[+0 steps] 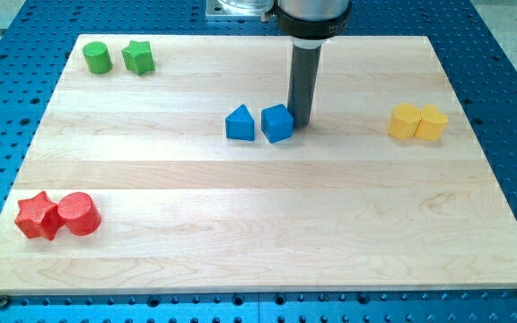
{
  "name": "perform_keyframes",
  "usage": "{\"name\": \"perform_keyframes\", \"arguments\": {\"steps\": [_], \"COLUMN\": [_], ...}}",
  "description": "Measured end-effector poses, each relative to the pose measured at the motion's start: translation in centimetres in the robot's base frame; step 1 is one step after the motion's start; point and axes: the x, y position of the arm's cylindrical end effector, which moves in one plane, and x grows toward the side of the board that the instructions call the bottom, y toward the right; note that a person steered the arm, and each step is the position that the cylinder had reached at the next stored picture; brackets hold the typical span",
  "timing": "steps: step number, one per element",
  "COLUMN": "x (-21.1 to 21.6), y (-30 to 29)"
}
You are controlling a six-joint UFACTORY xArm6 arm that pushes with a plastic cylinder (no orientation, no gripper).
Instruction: Place your arm top of the cube
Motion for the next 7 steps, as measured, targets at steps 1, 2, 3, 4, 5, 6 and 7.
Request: {"name": "perform_keyframes", "arguments": {"steps": [1, 2, 3, 4, 5, 6, 7], "x": [-2.6, -5.9, -6.1, -6.1, -6.1, -6.1, -6.1], "y": [-0.9, -2.8, -4.1, -4.1, -4.1, -3.9, -3.9]}}
